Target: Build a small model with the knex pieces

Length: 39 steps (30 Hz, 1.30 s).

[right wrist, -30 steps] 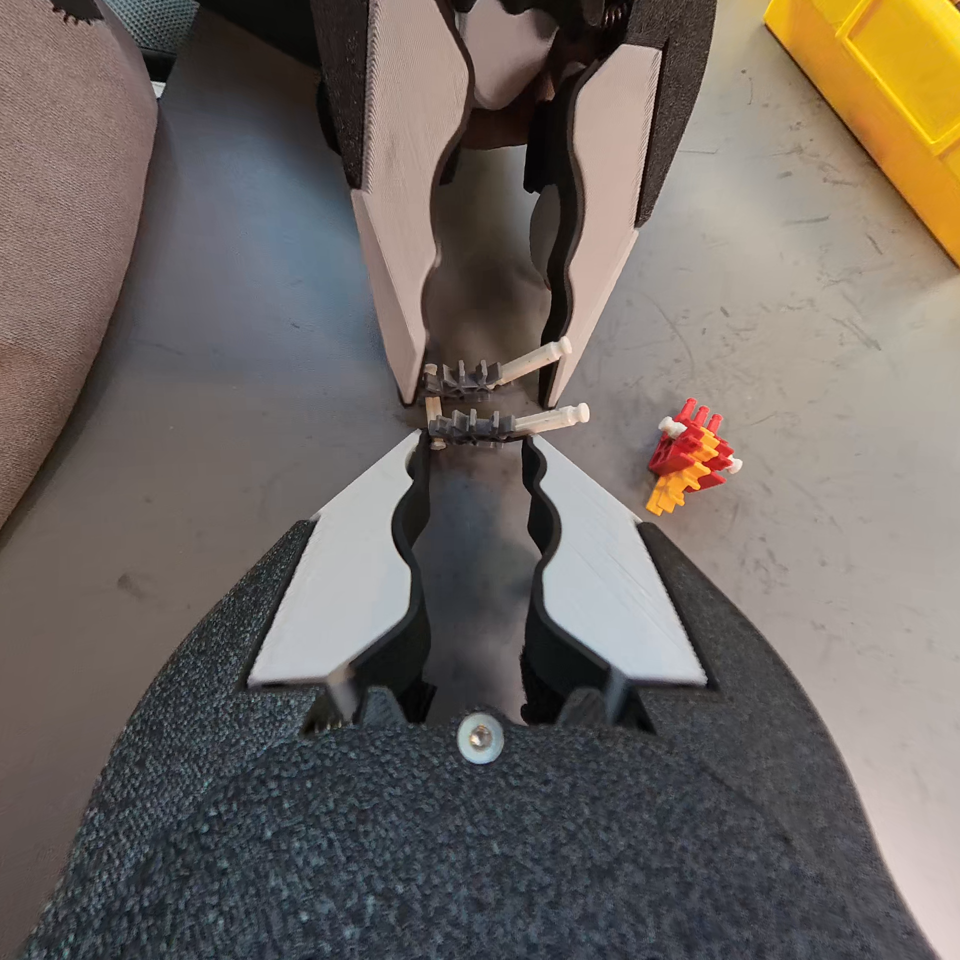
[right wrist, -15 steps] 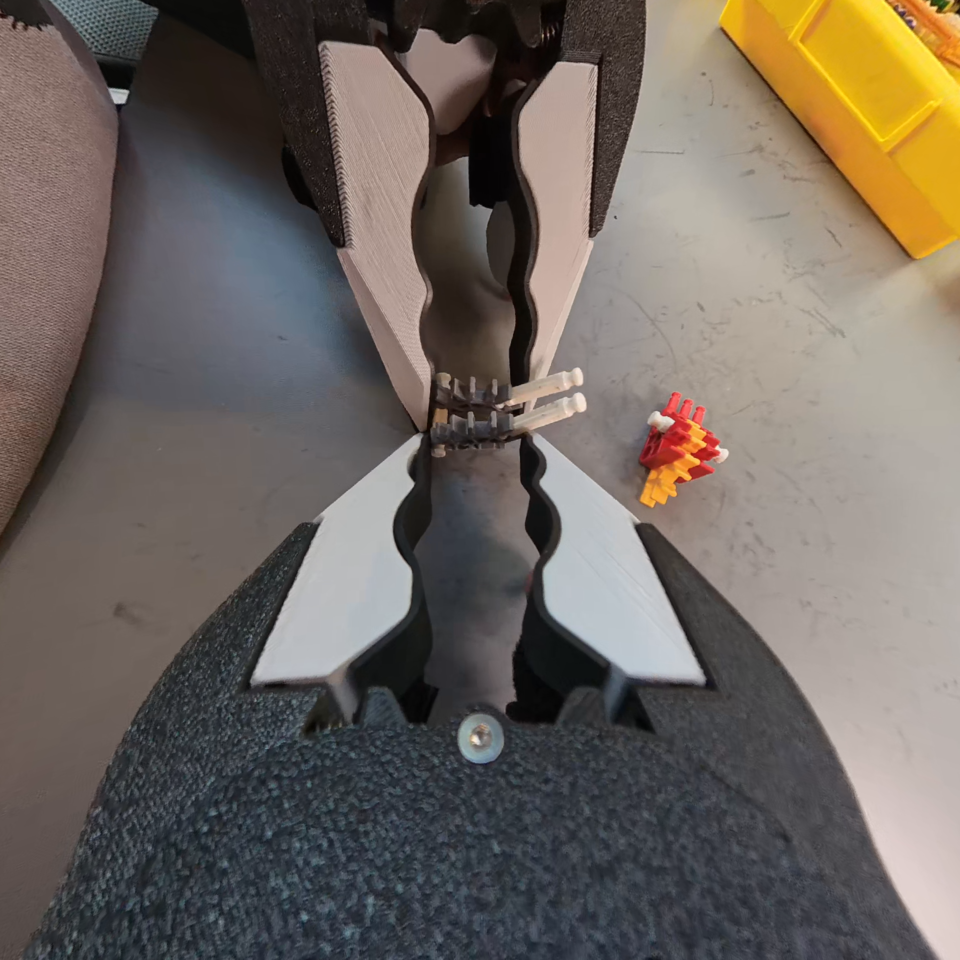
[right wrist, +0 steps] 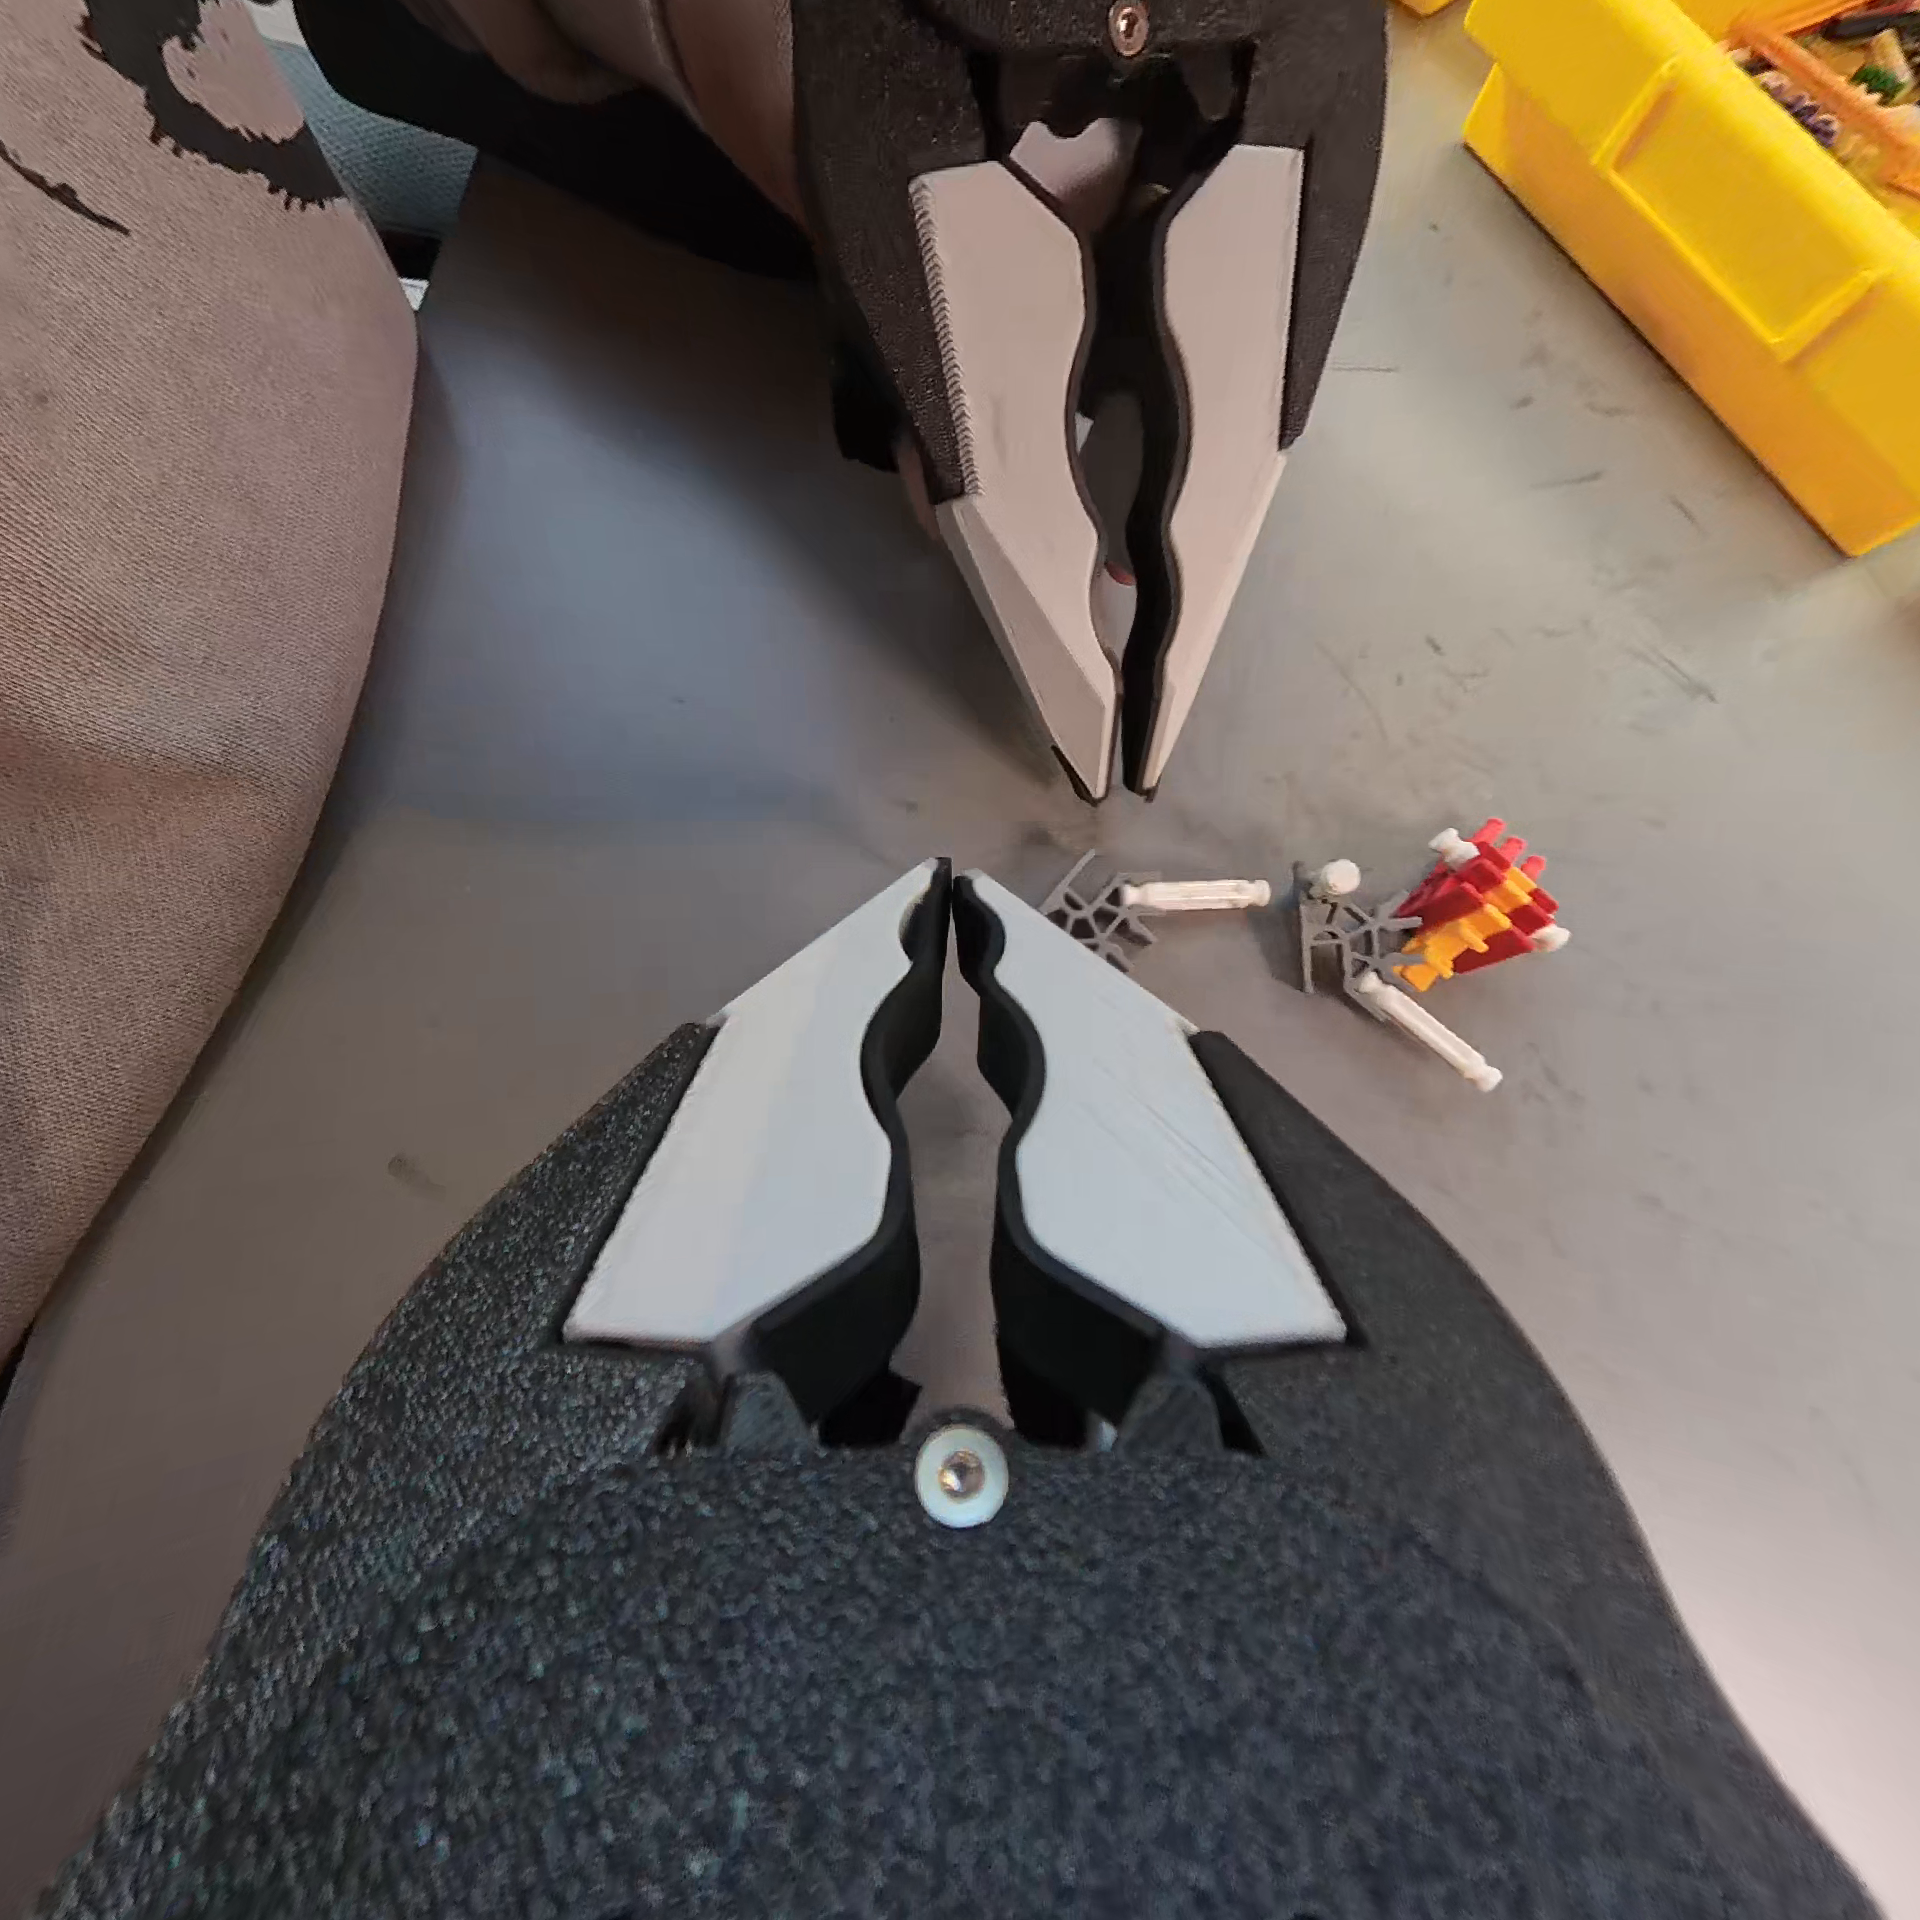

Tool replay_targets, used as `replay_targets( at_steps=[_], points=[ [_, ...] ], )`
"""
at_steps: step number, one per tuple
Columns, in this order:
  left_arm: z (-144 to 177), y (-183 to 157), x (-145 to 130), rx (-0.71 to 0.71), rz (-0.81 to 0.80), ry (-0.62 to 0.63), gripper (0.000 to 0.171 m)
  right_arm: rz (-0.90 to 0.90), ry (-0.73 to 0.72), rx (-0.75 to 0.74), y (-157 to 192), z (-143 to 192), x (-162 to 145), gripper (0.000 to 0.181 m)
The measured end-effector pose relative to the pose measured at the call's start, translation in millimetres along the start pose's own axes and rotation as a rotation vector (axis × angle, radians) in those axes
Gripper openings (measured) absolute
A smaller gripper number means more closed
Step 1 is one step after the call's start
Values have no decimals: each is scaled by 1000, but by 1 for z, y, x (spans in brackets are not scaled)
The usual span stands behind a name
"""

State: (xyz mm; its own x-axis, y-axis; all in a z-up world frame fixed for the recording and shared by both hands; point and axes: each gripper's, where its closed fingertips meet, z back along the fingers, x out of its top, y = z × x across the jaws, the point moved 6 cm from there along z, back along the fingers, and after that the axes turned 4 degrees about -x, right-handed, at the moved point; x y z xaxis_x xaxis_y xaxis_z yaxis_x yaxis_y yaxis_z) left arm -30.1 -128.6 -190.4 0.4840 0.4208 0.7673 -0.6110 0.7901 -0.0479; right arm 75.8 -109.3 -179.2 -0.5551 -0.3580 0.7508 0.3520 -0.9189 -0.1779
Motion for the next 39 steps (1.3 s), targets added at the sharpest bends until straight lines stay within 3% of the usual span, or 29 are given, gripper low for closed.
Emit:
replay_targets(
  at_steps=[6, 9, 14, 20, 24, 26, 29, 35, 39],
  points=[
    [4, 2, 2, 3, 13, -40, 21, -107, -78, -10, -18, 8, -3, 8],
    [10, 5, 5, -5, 45, -92, 24, -158, -113, -73, -33, 14, -4, 22],
    [17, 14, 9, 19, 90, -151, 34, -184, -89, -177, -48, 18, -12, 29],
    [17, 27, 15, 10, 30, -126, 36, -225, -68, -232, -57, 11, -3, 29],
    [14, 36, 26, -43, -25, -129, 36, -169, 25, -274, -60, -6, 3, 26],
    [11, 38, 27, -65, -41, -133, 36, -113, 53, -300, -62, -11, 1, 4],
    [11, 35, 20, -107, -25, -149, 36, -23, 0, -303, -60, -6, 1, 3],
    [23, 23, 26, -252, 13, -270, 50, 173, -313, -239, -35, 13, 23, 3],
    [24, 11, 26, -304, -66, -277, 40, 263, -365, -214, -22, 10, 31, 3]
  ],
)
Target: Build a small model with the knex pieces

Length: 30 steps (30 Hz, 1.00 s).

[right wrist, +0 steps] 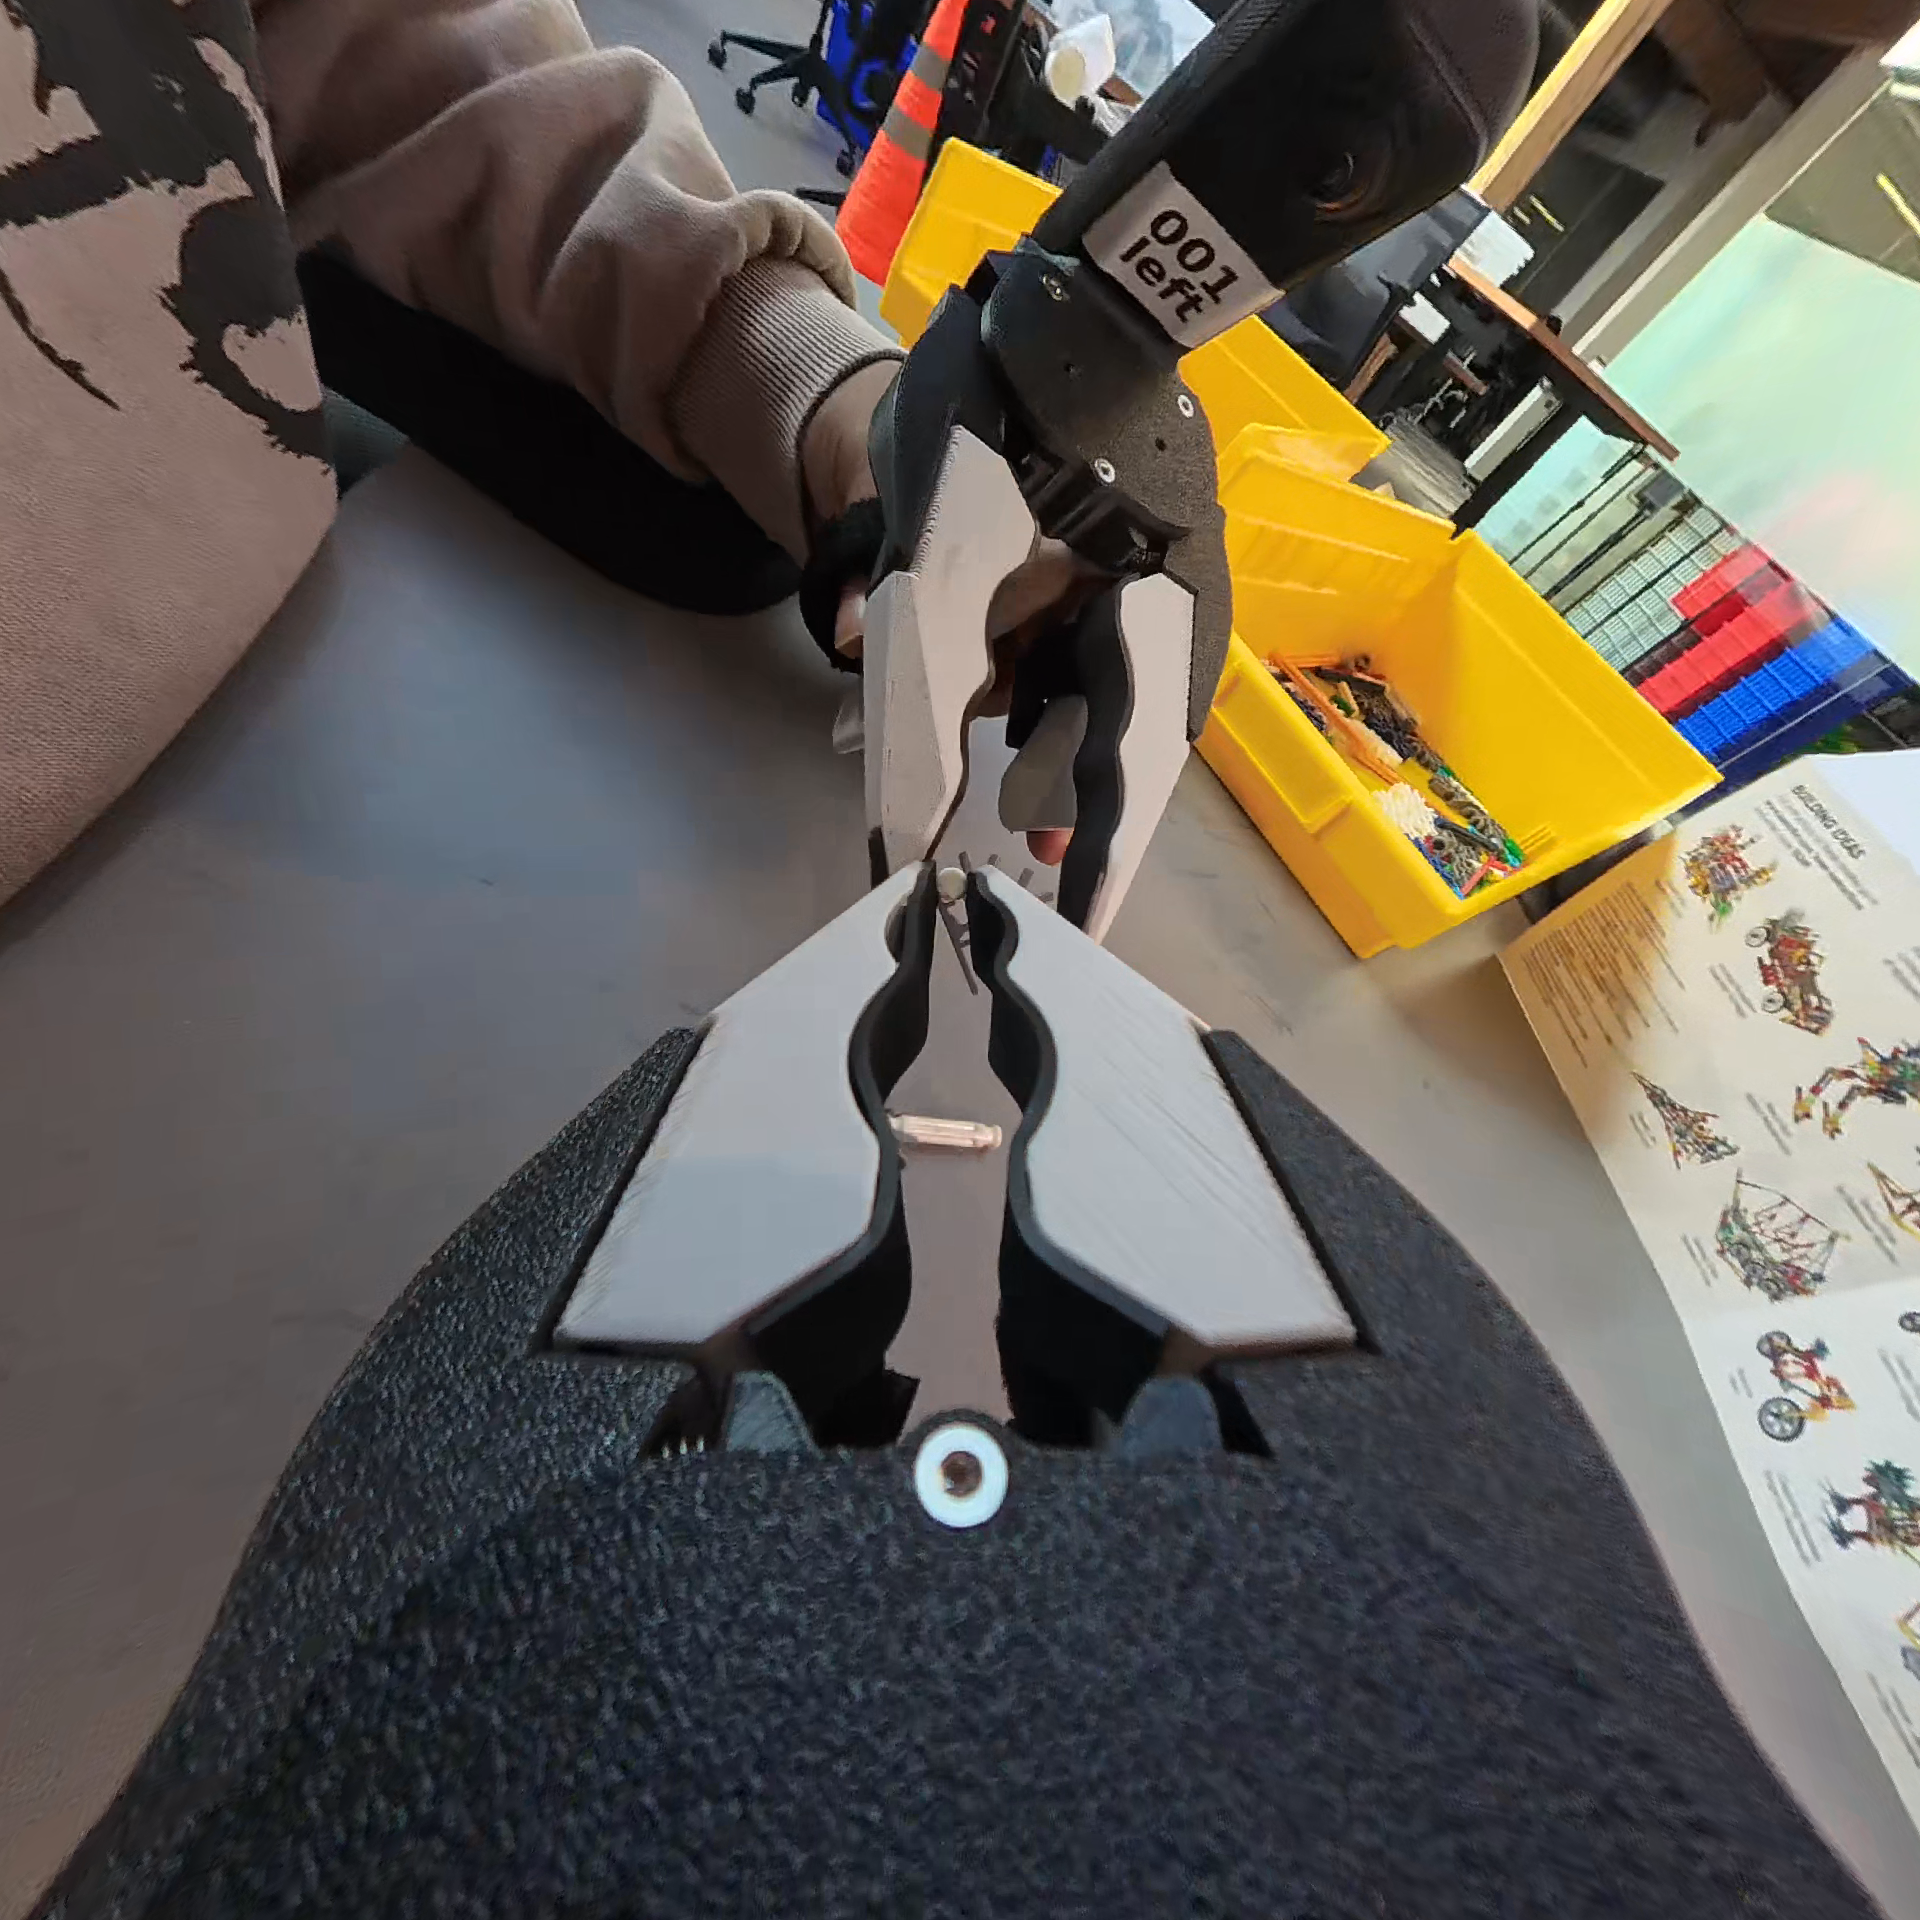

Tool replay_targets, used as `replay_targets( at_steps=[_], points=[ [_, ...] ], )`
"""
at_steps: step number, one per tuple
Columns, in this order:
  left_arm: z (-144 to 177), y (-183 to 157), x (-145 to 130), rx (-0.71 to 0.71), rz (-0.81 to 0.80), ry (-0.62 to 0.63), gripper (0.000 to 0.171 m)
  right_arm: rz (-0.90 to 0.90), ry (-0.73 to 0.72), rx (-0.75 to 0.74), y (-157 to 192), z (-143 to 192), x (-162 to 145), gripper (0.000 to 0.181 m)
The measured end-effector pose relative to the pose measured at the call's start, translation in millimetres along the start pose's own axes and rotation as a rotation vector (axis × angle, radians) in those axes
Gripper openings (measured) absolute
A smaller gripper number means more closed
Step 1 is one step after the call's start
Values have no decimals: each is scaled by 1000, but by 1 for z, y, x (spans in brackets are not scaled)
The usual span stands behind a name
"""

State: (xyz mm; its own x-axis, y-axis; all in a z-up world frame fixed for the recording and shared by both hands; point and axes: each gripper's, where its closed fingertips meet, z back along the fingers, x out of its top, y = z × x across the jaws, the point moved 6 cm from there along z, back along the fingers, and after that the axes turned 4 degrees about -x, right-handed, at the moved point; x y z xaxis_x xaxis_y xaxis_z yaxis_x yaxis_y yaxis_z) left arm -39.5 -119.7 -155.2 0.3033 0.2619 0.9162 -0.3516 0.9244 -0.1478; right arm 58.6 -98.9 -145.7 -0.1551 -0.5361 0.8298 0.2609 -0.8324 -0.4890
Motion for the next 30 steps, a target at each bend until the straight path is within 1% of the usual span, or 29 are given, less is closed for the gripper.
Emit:
replay_targets(
  at_steps=[2, 4, 6, 8, 10, 13, 18, 22, 24, 26, 28, 30],
  points=[
    [-1, 0, -4, 15, -17, 30, 34, 30, 14, 6, 3, 0, -3, 3],
    [-2, 1, -10, 38, -30, 88, 34, 31, 62, 37, 7, -2, -10, 4],
    [-5, 4, -18, 92, -64, 166, 33, 61, 161, 45, 11, -6, -23, 4],
    [-8, 3, -27, 111, -103, 248, 28, 102, 265, 60, 17, -10, -34, 4],
    [-10, 2, -32, 124, -120, 281, 28, 130, 324, 54, 19, -12, -40, 4],
    [-10, -1, -33, 112, -104, 281, 28, 113, 323, 69, 19, -12, -39, 3],
    [-1, 11, -28, 126, 16, 207, 28, 97, 329, 138, 24, -9, -42, 4],
    [-5, 15, -24, 99, 92, 176, 36, 91, 334, 145, 23, -9, -42, 7],
    [-10, 14, -19, 65, 123, 160, 41, 75, 333, 155, 22, -8, -40, 15],
    [-16, 13, -18, 41, 144, 167, 41, 14, 311, 172, 19, -4, -35, 21],
    [-20, 13, -21, 52, 141, 198, 41, -73, 272, 163, 10, 3, -29, 22],
    [-23, 12, -24, 51, 135, 227, 38, -151, 293, 163, 2, 9, -32, 24]
  ],
)
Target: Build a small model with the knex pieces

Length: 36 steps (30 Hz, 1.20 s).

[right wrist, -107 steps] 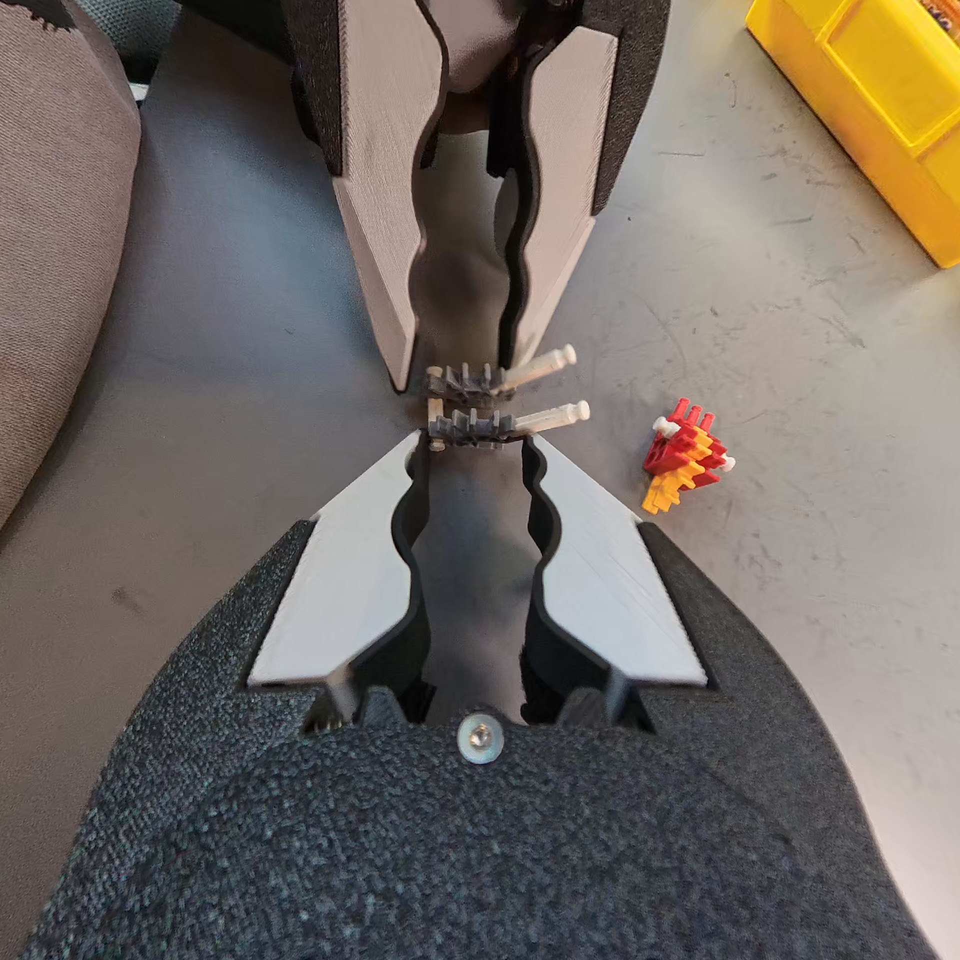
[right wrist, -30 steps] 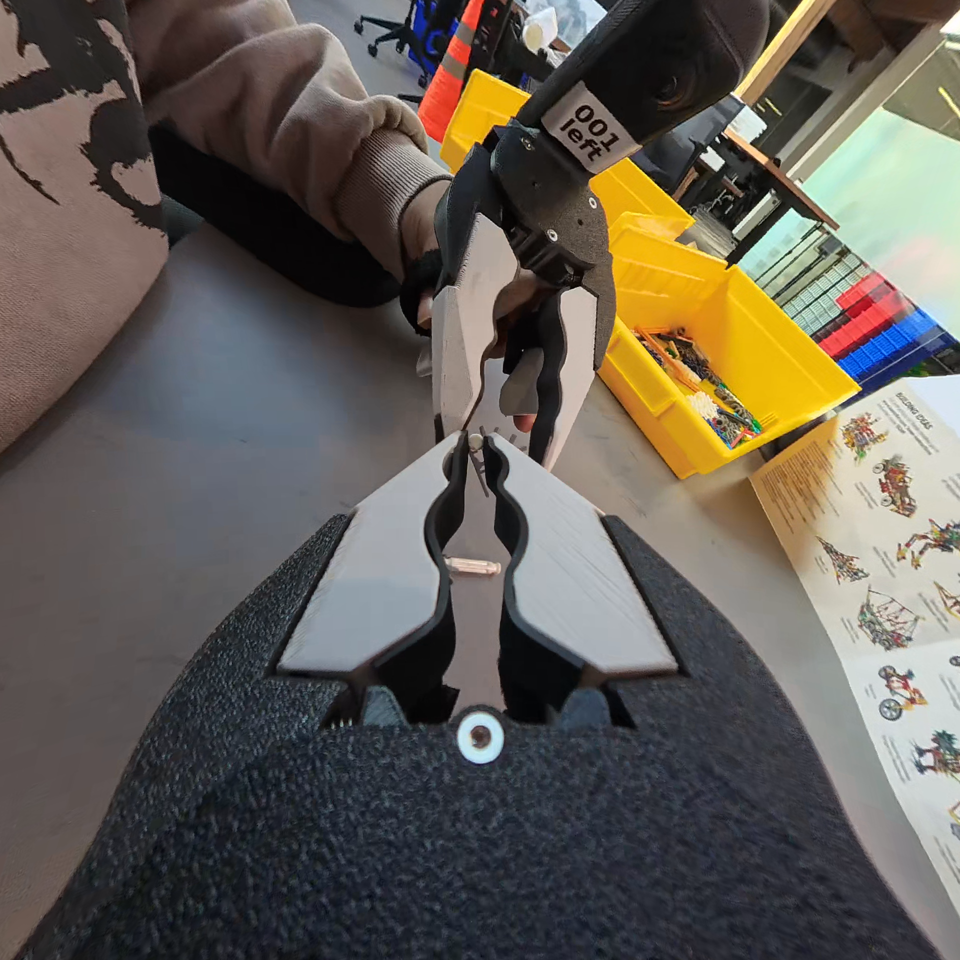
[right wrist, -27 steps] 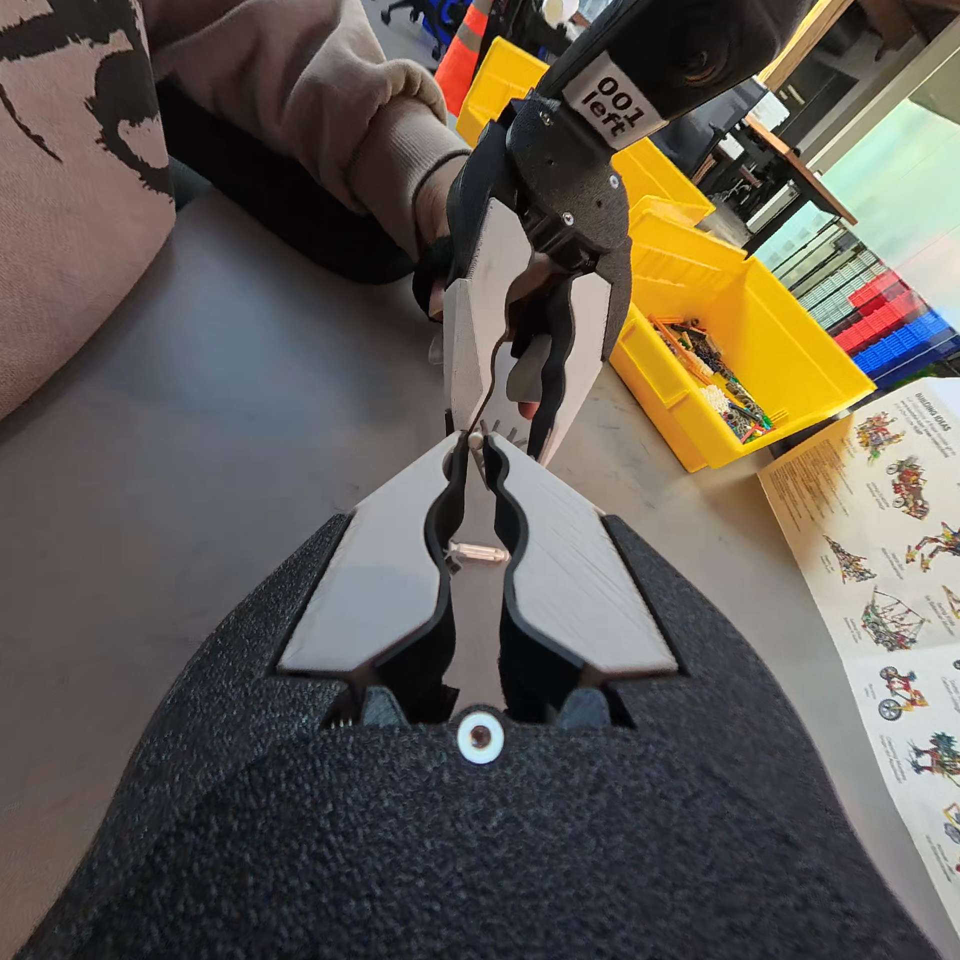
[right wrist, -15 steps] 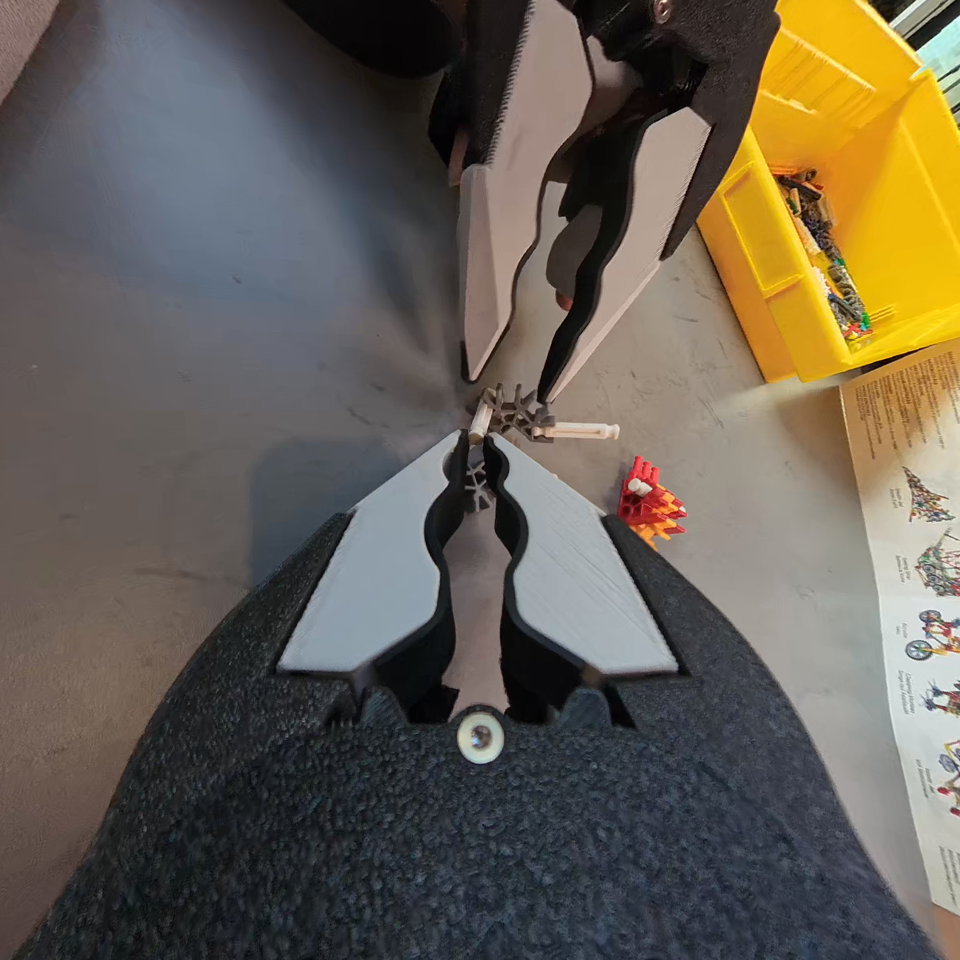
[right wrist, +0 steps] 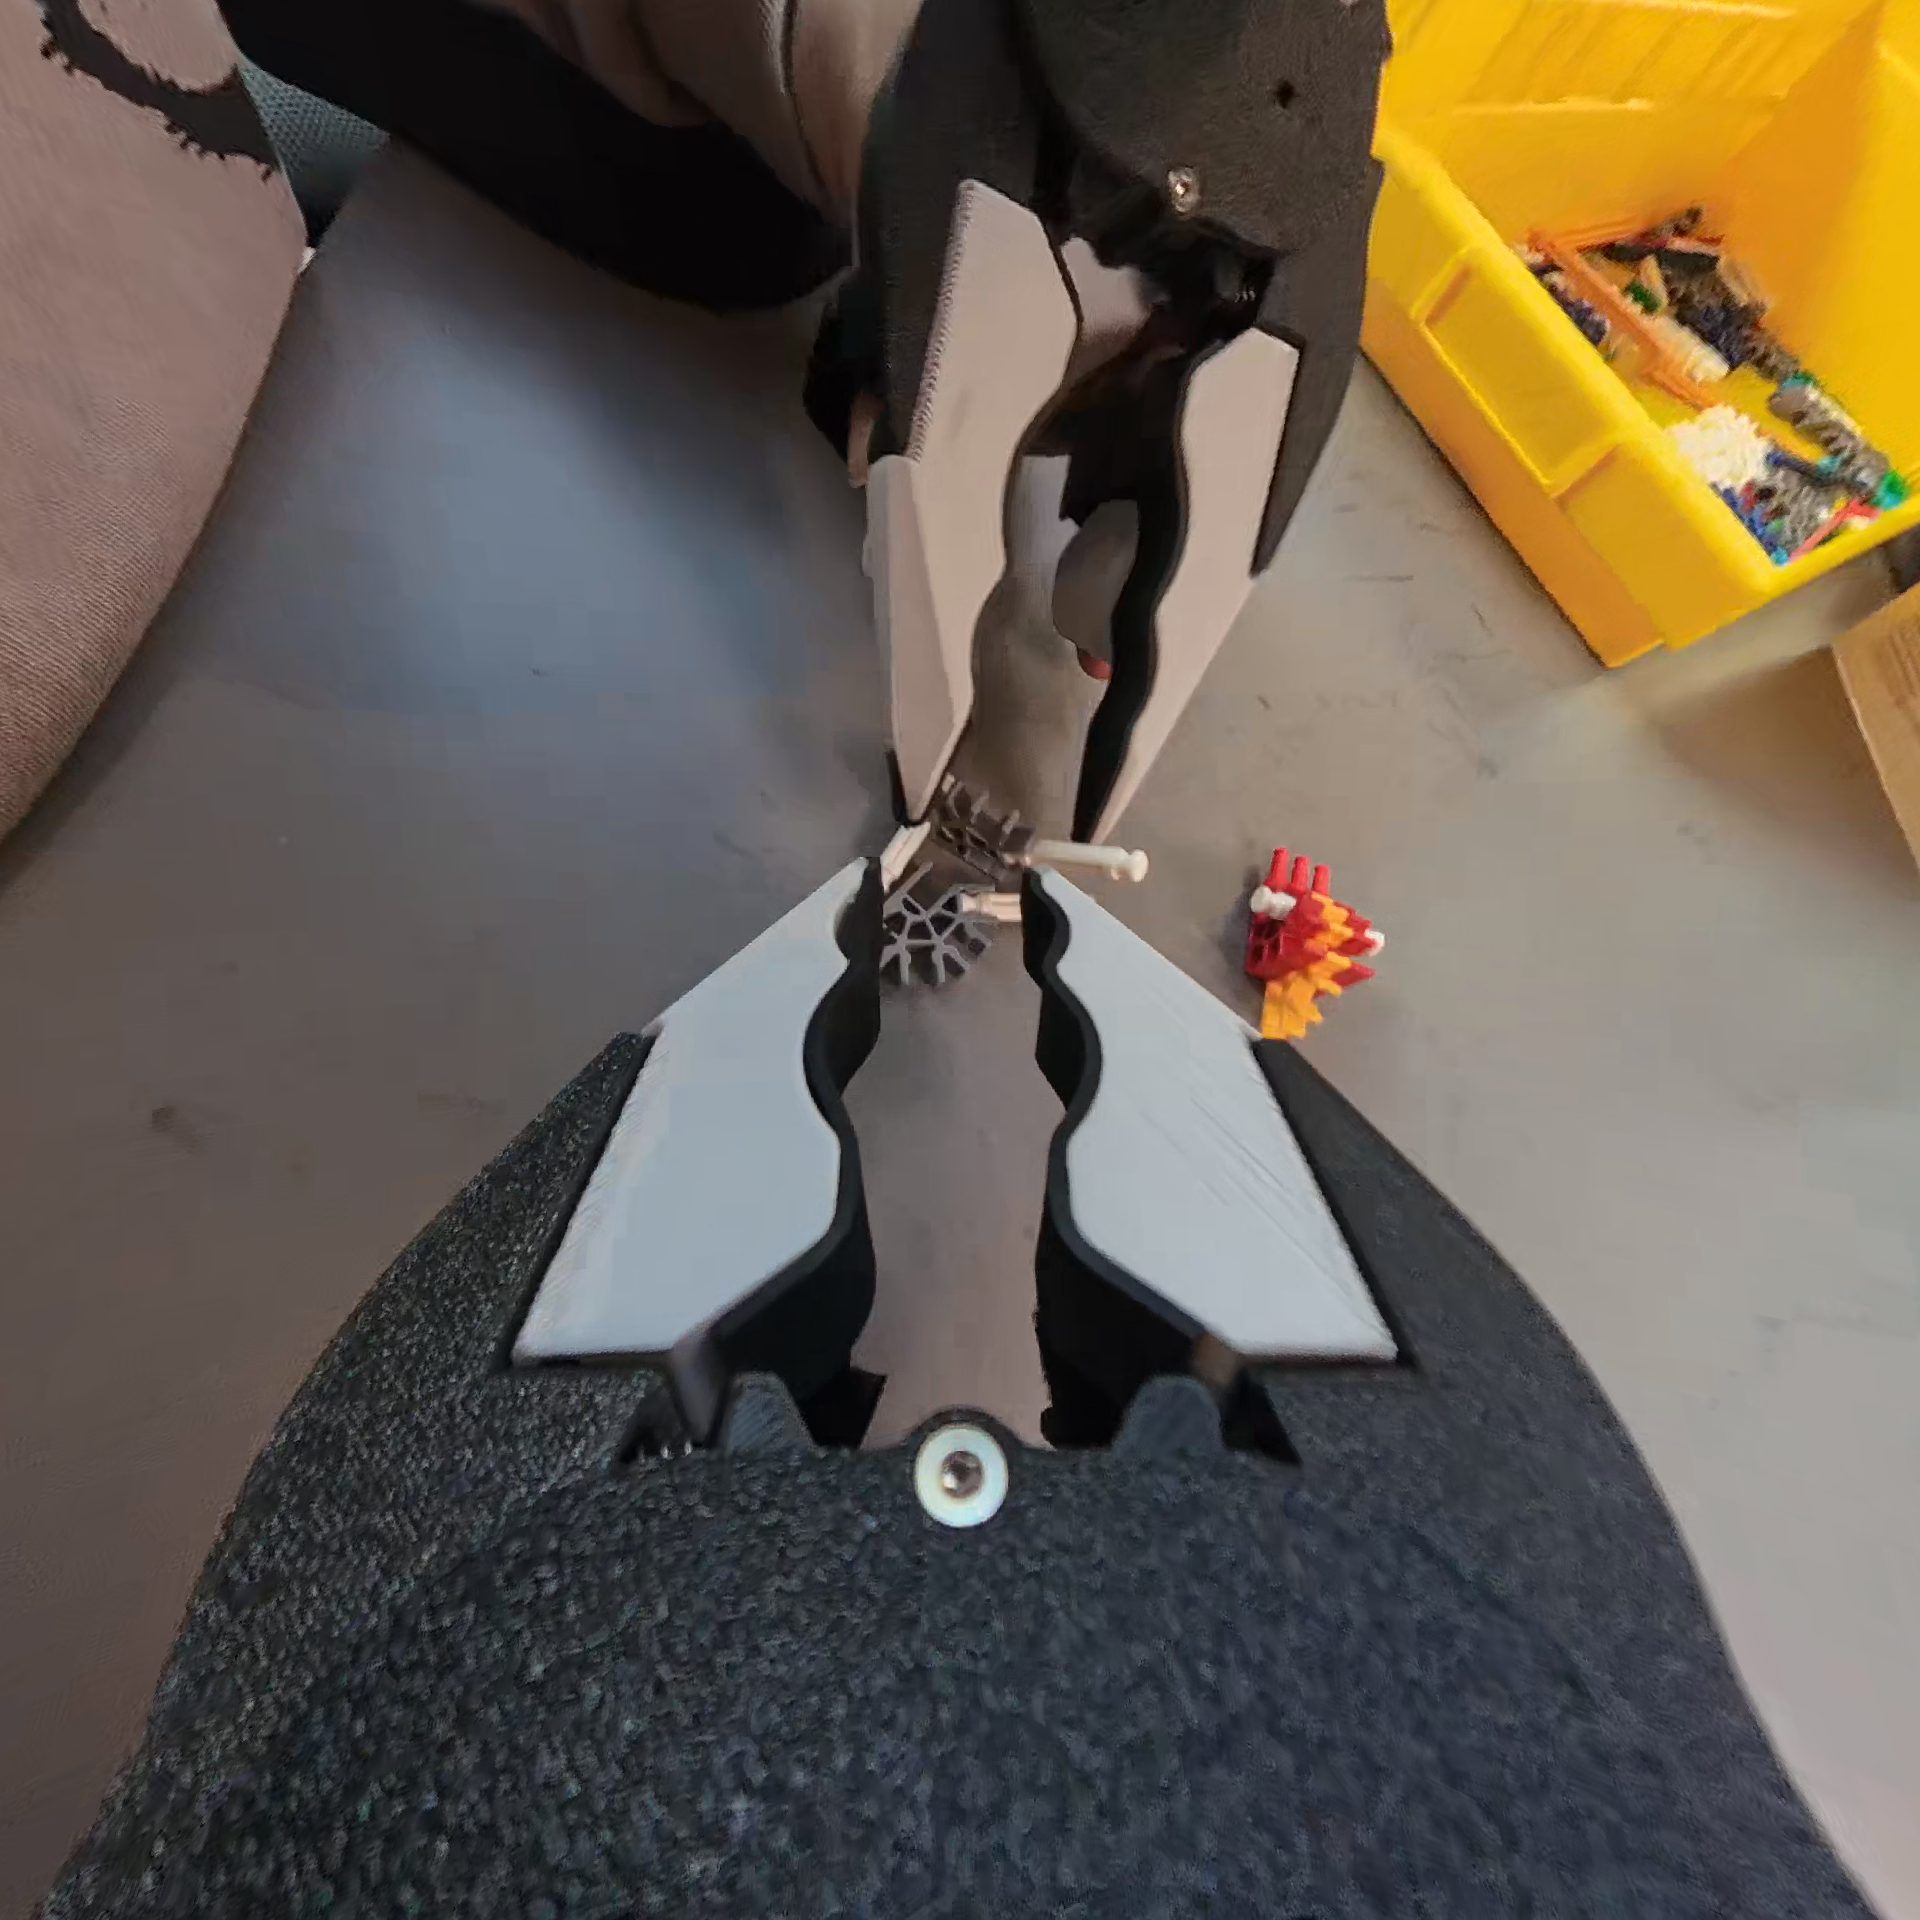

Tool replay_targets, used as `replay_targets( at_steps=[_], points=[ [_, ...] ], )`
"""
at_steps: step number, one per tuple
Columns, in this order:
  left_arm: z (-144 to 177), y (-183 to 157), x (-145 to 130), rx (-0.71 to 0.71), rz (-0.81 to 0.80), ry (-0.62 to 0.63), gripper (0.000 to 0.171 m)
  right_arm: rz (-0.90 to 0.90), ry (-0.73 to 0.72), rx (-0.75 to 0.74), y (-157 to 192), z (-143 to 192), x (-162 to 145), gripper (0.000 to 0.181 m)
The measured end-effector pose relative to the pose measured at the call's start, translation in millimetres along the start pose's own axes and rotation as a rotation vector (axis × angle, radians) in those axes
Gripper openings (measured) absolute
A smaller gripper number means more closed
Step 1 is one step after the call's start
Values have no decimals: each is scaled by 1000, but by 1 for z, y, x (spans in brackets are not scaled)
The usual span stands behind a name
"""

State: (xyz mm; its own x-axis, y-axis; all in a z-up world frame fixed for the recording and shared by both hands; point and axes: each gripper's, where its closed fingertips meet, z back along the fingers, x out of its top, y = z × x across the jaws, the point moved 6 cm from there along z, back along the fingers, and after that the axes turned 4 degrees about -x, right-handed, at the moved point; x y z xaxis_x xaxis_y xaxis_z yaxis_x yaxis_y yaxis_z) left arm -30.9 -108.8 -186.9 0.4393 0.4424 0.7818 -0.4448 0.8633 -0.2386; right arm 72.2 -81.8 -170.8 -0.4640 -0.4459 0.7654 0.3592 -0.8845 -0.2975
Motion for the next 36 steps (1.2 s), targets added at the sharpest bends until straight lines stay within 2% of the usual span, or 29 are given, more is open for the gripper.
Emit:
replay_targets(
  at_steps=[4, 10, 17, 26, 31, 34, 36],
  points=[
    [-1, -2, -3, -3, 4, 22, 31, -79, 111, 38, 1, -5, -14, 31],
    [7, -4, -7, -9, 17, 9, 31, -85, 194, 35, 6, -14, -11, 33],
    [16, 0, -3, -3, 50, -63, 30, -167, 204, 39, 1, -13, -15, 25],
    [21, 3, 0, 16, 63, -108, 31, -187, 188, 32, -4, 0, -17, 25],
    [23, 5, 1, 18, 75, -127, 31, -230, 228, 32, -5, -4, -19, 41],
    [24, 5, 1, 20, 73, -132, 31, -236, 250, 47, -1, -7, -20, 30],
    [25, 5, 2, 22, 73, -140, 31, -230, 264, 39, -1, -7, -19, 30]
  ],
)
